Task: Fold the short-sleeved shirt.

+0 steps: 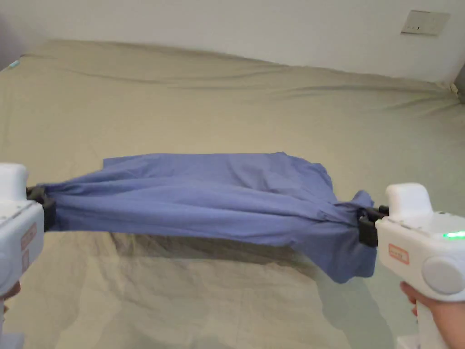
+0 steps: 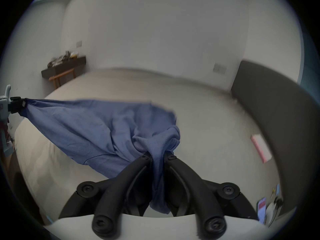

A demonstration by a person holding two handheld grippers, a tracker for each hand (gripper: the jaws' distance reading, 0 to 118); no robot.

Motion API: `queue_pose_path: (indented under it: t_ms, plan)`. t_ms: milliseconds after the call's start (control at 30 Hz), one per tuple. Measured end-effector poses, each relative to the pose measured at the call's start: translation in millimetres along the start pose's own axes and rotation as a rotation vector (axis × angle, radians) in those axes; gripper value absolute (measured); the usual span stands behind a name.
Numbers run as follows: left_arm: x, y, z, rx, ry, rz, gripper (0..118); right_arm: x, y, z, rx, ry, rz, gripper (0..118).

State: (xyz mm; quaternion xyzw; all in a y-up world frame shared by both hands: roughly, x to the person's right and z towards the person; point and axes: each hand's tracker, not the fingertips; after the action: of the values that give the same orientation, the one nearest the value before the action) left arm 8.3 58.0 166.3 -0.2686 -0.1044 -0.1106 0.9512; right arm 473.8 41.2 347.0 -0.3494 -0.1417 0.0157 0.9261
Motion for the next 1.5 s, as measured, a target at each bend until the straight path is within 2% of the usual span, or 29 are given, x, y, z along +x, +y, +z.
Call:
queue_pose_path:
  t_ms: [100,200,300,433,500,700,800,833,867,900,933,967,1000,1033,1067,1167,1300,1367,1500]
  plan:
    - [1.2,-70.0,14.3,-0.161,-0.041,-0.038,2,-7.2,-62.3,2.6,-0.16,0.021,-0.013,14]
    - [1.8,-115.9,30.4,-0.267,-0.046,-0.12,2,-15.3,-105.7,14.8,-0.266,0.059,-0.049,14]
    - [-2.3,-148.2,46.3,-0.325,-0.05,-0.131,2,-22.7,-137.2,32.9,-0.324,0.073,-0.042,14]
    - [-10.1,-170.6,66.9,-0.362,-0.049,-0.181,2,-26.0,-160.5,57.8,-0.399,0.074,-0.078,14]
    - [-13.1,-176.5,76.6,-0.375,-0.057,-0.19,2,-25.0,-170.3,72.4,-0.428,0.093,-0.126,14]
    - [-21.2,-187.6,88.8,-0.417,-0.076,-0.214,2,-32.2,-188.1,100.1,-0.483,0.106,-0.156,14]
    - [-21.7,-190.0,91.1,-0.452,-0.09,-0.219,2,-35.4,-192.7,104.4,-0.487,0.094,-0.147,14]
    - [-29.3,-196.5,82.0,-0.458,-0.105,-0.207,2,-34.7,-192.4,104.2,-0.474,0.094,-0.149,18]
    - [-29.7,-195.6,80.0,-0.453,-0.111,-0.2,2,-34.3,-191.7,103.9,-0.456,0.094,-0.149,31]
    - [-29.7,-193.8,77.7,-0.448,-0.115,-0.197,5,-33.4,-188.3,101.7,-0.451,0.071,-0.135,57]
    - [-27.0,-193.4,76.0,-0.44,-0.111,-0.194,15,-32.6,-184.2,100.1,-0.437,0.038,-0.109,93]
    - [-26.1,-187.8,73.7,-0.41,-0.106,-0.175,34,-32.1,-177.1,99.7,-0.414,0.017,-0.083,104]
    - [-25.8,-179.4,72.1,-0.358,-0.111,-0.139,67,-28.9,-165.6,103.6,-0.373,-0.015,-0.071,104]
    - [-25.6,-171.0,70.5,-0.328,-0.118,-0.113,108,-26.4,-153.8,107.5,-0.325,-0.028,-0.074,104]
    - [-18.4,-157.5,75.2,-0.294,-0.128,-0.094,118,-23.3,-138.0,112.1,-0.277,-0.031,-0.081,104]
    - [-9.0,-111.6,82.6,-0.112,-0.157,-0.046,115,-15.4,-85.7,133.4,-0.076,-0.059,-0.088,104]
    - [14.8,-34.7,117.5,0.176,-0.178,0.045,115,-25.0,-15.2,172.9,0.234,-0.125,-0.055,104]
    - [28.3,2.7,147.1,0.337,-0.195,0.1,115,-34.8,11.1,191.2,0.357,-0.127,-0.027,104]
    - [50.0,54.8,184.6,0.524,-0.176,0.076,113,-59.6,49.8,216.7,0.483,-0.19,0.051,103]
